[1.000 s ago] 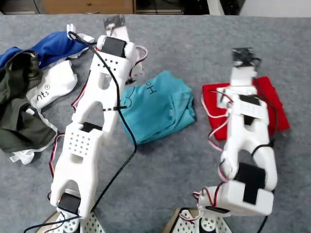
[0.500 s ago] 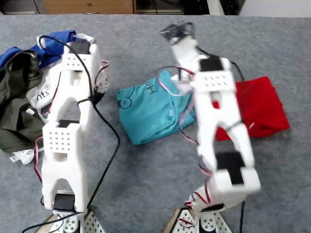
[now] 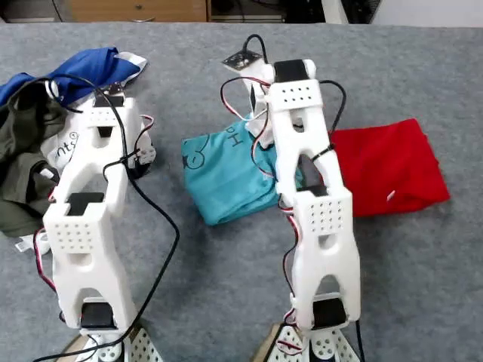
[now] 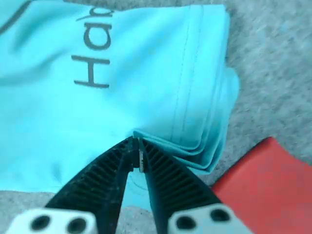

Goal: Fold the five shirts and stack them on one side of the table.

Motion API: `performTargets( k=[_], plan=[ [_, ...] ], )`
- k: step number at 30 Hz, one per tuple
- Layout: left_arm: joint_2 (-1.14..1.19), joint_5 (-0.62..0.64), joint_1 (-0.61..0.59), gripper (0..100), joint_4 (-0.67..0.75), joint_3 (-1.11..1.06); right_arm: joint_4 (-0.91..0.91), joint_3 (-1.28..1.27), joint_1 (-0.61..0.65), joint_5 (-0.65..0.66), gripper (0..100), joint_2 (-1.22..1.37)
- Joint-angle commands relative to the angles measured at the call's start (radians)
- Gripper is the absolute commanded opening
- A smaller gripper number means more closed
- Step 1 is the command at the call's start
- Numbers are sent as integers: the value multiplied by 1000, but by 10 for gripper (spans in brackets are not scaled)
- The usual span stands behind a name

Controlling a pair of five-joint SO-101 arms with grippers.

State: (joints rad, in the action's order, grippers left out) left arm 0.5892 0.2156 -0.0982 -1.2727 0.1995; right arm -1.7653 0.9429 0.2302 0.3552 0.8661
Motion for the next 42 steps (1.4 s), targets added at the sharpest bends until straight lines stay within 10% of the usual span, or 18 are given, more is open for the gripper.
performTargets(
  k=[1, 17, 31, 42],
  plan=[
    [-30, -14, -17, 19, 57, 3, -23, -18, -38, -9, 5, -1],
    [-30, -15, -17, 19, 57, 6, -15, -331, -283, 86, 5, -291],
    [-30, -15, -17, 19, 57, 6, -15, -173, -22, 32, 5, -254],
    [-30, -15, -17, 19, 57, 6, -21, -246, -222, 23, 5, -153]
  ],
)
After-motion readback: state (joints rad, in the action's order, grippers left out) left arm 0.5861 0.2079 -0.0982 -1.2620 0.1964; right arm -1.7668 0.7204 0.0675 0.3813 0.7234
